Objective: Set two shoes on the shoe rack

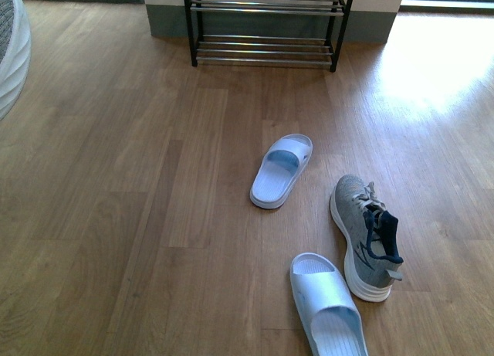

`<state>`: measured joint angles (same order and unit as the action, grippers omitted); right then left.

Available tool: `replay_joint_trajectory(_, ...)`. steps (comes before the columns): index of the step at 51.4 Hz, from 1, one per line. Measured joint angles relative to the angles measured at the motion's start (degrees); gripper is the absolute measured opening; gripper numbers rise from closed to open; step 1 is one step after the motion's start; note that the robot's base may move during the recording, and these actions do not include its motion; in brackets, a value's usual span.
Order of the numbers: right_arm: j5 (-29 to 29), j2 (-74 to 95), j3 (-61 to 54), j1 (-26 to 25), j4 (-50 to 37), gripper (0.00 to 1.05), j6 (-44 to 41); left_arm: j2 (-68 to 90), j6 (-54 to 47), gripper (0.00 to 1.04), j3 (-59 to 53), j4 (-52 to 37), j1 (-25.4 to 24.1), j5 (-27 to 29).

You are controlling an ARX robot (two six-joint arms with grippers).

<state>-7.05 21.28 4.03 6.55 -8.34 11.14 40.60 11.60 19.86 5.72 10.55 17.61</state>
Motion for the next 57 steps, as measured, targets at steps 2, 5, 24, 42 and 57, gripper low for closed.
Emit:
replay_joint_trajectory(2,1.27,7.34,1.05,-0.15,-5.66,0.95,-0.63,0.00,0.02,0.02,0.00,0.00,0.00,0.00)
replay_joint_trajectory(5,4.35,23.39,4.11,-1.49,-17.29,0.95,-3.30,0.00,0.00,0.02,0.00,0.00,0.00,0.00)
replay_joint_trajectory(24,20.98,80.00,21.97,-9.77,-28.11,0.95,-3.19,-0.02,0.00,0.02,0.00,0.00,0.00,0.00)
replay_joint_trajectory(42,20.52,106.95,38.62,-12.31,-30.36,0.95,-8.07,0.00,0.00,0.02,0.00,0.00,0.00,0.02)
replay_joint_trajectory(57,19.85,117.37,50.21,-12.33,-27.43,0.95,-11.28,0.00,0.00,0.02,0.00,0.00,0.00,0.02)
